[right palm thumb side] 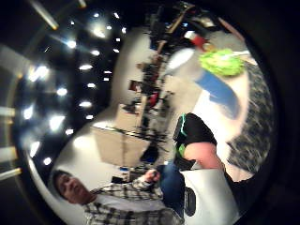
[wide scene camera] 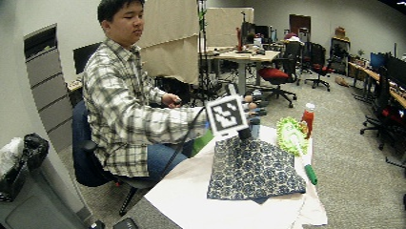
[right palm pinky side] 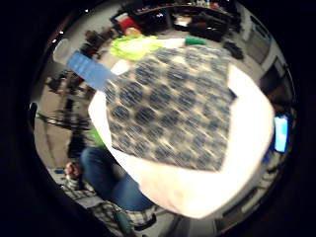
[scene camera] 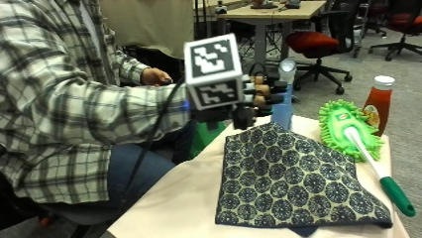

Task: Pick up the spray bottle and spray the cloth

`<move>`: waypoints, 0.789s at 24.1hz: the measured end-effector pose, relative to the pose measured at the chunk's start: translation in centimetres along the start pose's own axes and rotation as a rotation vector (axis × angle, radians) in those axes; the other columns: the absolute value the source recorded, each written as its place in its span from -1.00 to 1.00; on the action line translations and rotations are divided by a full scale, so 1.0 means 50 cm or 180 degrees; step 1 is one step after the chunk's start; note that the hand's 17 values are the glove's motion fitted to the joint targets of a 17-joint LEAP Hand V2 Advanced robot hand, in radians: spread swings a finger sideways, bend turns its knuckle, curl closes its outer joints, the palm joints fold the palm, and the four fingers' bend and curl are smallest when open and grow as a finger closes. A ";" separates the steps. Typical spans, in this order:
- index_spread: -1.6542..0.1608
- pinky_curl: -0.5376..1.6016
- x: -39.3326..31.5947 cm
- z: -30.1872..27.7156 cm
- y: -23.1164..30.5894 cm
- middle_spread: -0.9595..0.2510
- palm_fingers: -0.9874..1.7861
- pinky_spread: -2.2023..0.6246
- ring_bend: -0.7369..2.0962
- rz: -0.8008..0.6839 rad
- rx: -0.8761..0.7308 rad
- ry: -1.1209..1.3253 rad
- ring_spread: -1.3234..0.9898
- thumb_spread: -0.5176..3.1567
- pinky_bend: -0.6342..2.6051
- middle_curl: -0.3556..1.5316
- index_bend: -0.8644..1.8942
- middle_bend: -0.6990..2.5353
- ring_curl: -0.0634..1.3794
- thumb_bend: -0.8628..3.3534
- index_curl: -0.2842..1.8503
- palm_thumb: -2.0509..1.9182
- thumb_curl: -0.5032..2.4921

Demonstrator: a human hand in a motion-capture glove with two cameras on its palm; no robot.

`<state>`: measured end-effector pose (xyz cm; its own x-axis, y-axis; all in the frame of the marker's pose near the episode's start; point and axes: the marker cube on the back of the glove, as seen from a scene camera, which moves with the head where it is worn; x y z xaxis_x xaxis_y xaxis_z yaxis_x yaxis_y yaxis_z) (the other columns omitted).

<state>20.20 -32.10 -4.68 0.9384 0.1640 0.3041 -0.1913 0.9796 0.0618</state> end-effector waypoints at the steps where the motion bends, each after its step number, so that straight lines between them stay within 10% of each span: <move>1: 0.43 -0.17 0.011 -0.021 0.042 0.45 -0.27 0.66 -0.24 0.0080 -0.0003 0.0339 0.13 -0.24 -0.44 -0.22 -0.24 -0.40 -0.45 -0.61 -0.41 0.41 -0.25; 10: 0.44 -0.19 0.042 -0.075 0.603 0.47 -0.23 0.67 -0.29 0.1212 0.0515 0.1799 0.17 -0.17 -0.48 -0.24 -0.22 -0.42 -0.49 -0.59 -0.40 0.41 -0.26; 19: 0.48 -0.20 -0.011 0.004 0.903 0.51 -0.13 0.65 -0.30 0.1300 0.0695 0.1701 0.16 -0.11 -0.50 -0.25 -0.22 -0.44 -0.50 -0.58 -0.39 0.45 -0.25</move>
<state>11.00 11.99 -1.87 0.7813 0.6029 -0.1613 -0.5590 0.7910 0.2486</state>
